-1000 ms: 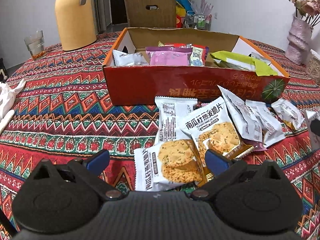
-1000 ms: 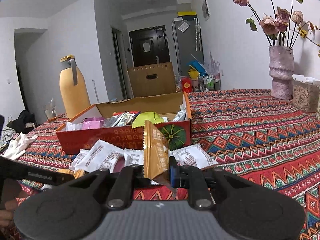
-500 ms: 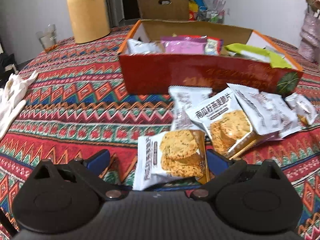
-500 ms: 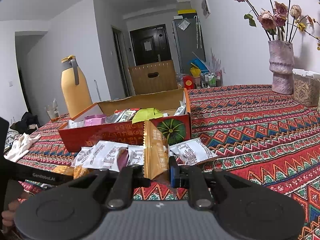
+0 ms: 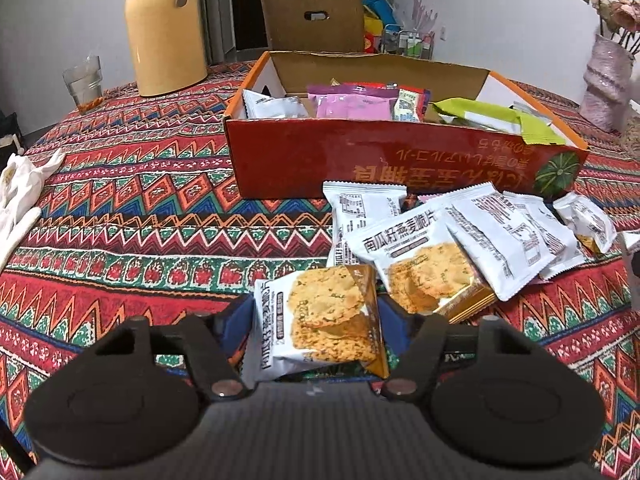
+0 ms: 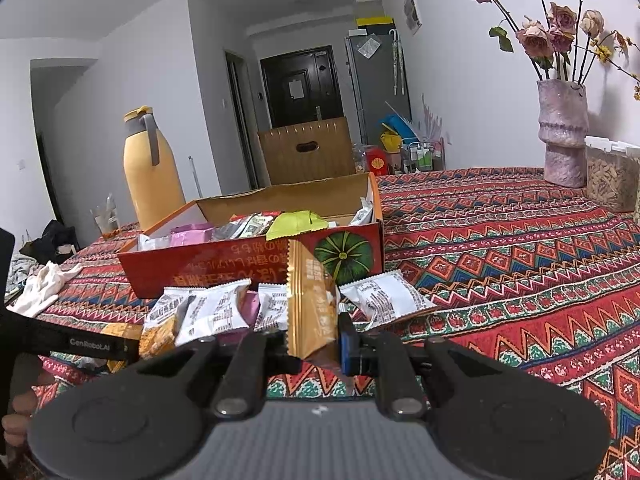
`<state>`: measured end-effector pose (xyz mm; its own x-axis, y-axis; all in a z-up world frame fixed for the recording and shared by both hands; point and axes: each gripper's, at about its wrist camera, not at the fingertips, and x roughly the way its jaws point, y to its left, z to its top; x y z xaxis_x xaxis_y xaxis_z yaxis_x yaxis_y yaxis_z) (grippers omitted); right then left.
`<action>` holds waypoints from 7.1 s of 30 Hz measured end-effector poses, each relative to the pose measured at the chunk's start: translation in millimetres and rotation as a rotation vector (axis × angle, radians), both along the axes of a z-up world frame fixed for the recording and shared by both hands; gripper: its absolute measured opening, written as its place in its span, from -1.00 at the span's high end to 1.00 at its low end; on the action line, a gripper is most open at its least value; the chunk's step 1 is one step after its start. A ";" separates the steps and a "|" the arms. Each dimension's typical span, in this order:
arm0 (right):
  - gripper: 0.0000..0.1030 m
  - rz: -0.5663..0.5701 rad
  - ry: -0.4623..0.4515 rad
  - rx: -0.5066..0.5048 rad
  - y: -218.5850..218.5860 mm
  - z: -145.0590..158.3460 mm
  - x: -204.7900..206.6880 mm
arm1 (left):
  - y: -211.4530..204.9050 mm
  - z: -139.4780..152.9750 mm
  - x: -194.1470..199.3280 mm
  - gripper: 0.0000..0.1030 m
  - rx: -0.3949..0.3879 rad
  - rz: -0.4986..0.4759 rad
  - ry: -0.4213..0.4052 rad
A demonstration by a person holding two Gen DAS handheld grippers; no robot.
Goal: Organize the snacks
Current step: 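Carry both held packs over the box and open both tools, then reach both tools back to the snack pile, then grasp a white pack with the right tool while the left tool reaches the pile, then grasp the pumpkin-seed oat crisp pack with the left tool while the right tool holds its pack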
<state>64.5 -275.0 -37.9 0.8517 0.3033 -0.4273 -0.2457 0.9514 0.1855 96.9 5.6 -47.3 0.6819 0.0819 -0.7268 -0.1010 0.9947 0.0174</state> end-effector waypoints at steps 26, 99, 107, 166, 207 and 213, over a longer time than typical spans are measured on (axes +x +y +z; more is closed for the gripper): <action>0.69 0.036 -0.081 -0.055 23.1 27.1 12.2 | -3.7 63.0 1.2 -0.16 -0.021 -0.041 -0.200; -1.00 -0.057 -0.097 -0.030 42.7 47.2 160.6 | 6.6 75.3 103.3 -1.00 -0.079 0.089 -0.369; -1.00 -0.037 -0.116 -0.045 36.0 63.5 131.7 | 2.4 93.8 79.5 -1.00 -0.080 0.073 -0.381; 0.22 -0.071 0.113 -0.172 -1.7 -22.5 103.6 | 22.4 10.9 35.5 -1.00 -0.089 0.041 -0.137; 0.22 -0.042 0.090 -0.062 -18.6 -15.7 90.2 | -41.4 14.7 25.0 -1.00 -0.031 0.074 0.001; 0.22 -0.040 0.111 -0.041 -21.7 -18.1 90.8 | -49.9 12.9 28.7 -0.98 -0.024 0.058 0.001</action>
